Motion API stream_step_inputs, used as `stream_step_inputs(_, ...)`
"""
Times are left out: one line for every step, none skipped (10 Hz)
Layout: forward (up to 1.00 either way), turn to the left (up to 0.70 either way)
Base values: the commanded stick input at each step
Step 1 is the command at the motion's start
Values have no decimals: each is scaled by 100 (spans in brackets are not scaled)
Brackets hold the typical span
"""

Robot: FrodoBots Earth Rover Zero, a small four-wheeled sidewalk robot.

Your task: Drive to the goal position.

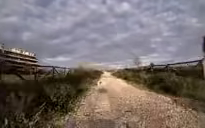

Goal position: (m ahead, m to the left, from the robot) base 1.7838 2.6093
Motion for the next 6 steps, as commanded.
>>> stream_step_inputs(70, 0)
stream_step_inputs(70, 0)
stream_step_inputs(70, 0)
stream_step_inputs(70, 0)
stream_step_inputs(70, 0)
stream_step_inputs(70, 0)
